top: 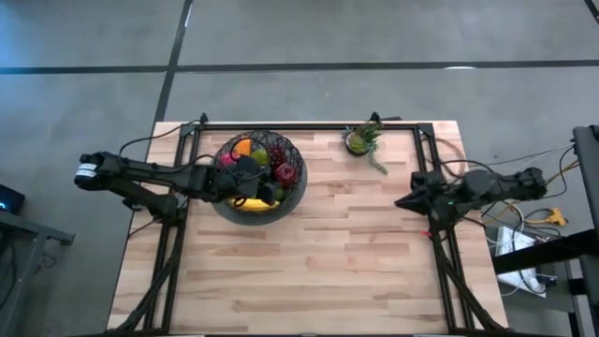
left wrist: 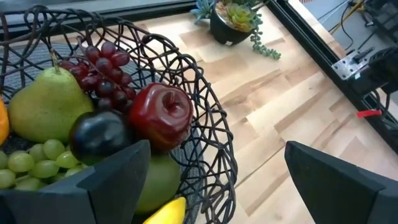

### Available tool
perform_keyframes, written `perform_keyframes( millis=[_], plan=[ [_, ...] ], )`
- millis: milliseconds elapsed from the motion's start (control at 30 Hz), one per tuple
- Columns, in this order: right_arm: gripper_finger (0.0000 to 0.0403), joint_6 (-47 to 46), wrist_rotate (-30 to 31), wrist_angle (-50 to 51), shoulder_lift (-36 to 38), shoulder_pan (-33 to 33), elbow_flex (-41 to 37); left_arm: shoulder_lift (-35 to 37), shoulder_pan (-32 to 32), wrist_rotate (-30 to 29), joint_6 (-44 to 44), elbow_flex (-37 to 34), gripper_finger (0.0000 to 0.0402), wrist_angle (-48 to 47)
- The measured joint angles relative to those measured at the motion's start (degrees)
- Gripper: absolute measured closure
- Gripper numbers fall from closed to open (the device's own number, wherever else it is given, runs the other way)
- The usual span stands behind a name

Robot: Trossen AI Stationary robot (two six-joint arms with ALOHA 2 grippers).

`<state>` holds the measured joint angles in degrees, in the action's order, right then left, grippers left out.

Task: Build produce basket
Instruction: Return to Home Position

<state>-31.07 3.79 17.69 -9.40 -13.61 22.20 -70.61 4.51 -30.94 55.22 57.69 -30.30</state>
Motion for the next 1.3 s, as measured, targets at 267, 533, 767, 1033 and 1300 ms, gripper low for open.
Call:
perform_keyframes(
  millis=[267, 533, 767, 1033, 1300],
  plan=[
    [0.0394, 2.20, 0.72, -3.11, 9.37, 0.04, -6.19, 1.04, 0.00, 0.73, 0.00, 0.30, 0.0047, -0.10],
    [0.0394, 3.64, 0.57, -11.29, 8.94, 0.24, -13.27, 1.72, 0.00, 0.76, 0.02, 0.35, 0.0047, -0.12],
    [0.0394, 7.11, 0.75, -20.75, 9.39, 1.97, -18.84, 1.72, 0.00, 0.78, 0.09, 0.42, 0.0047, -0.05],
    [0.0394, 8.02, -0.86, -22.82, 9.41, 8.81, -21.51, 1.75, 0.00, 0.96, 0.07, 0.42, 0.0047, -0.11],
    [0.0394, 7.70, -5.26, -20.85, 9.17, 17.09, -21.51, 1.75, 0.00, 1.07, 0.01, 0.24, 0.0047, -0.13]
  ],
)
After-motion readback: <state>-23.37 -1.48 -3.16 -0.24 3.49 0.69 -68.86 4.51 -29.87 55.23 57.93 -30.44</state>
